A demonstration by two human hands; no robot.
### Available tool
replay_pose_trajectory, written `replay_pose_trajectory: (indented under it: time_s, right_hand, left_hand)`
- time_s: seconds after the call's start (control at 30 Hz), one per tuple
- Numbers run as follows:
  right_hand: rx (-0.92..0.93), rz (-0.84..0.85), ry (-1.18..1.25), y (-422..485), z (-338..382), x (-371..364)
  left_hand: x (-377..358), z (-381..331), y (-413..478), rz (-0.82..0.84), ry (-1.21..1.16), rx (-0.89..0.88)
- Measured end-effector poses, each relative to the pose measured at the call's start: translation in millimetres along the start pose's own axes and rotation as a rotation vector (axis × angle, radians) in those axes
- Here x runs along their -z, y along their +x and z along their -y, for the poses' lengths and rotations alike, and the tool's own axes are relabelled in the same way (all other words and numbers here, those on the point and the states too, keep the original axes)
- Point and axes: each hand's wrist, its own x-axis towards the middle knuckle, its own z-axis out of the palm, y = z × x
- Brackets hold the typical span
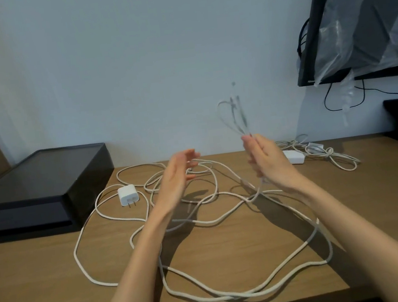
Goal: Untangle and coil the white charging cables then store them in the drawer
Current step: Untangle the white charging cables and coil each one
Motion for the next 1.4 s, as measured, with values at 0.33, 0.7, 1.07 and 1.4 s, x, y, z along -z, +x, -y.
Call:
replay_pose_trajectory:
  time_s: [0.33, 0.7, 1.07, 1.4]
  right_hand:
    - [-0.18, -0.048, 0.603, 3.8, 16.8, 7.3]
    - [-0.23, 0.344, -0.001, -14.1, 4.3, 36.2]
    - [0.056, 0.498, -0.588, -31.8, -27.8, -6.1]
    - [0.258, 0.348, -0.954, -38.0, -26.2, -7.1]
  left_hand:
    - [-33.6, 39.4, -20.9, 0.702, 0.643, -0.113]
    - [24.5, 30.9, -3.8, 0.198, 0.974, -0.13]
    - [12.8, 26.8, -5.9, 0.07, 0.779, -0.258]
    - [8.5, 13.0, -4.2, 0.155, 0.611, -0.205]
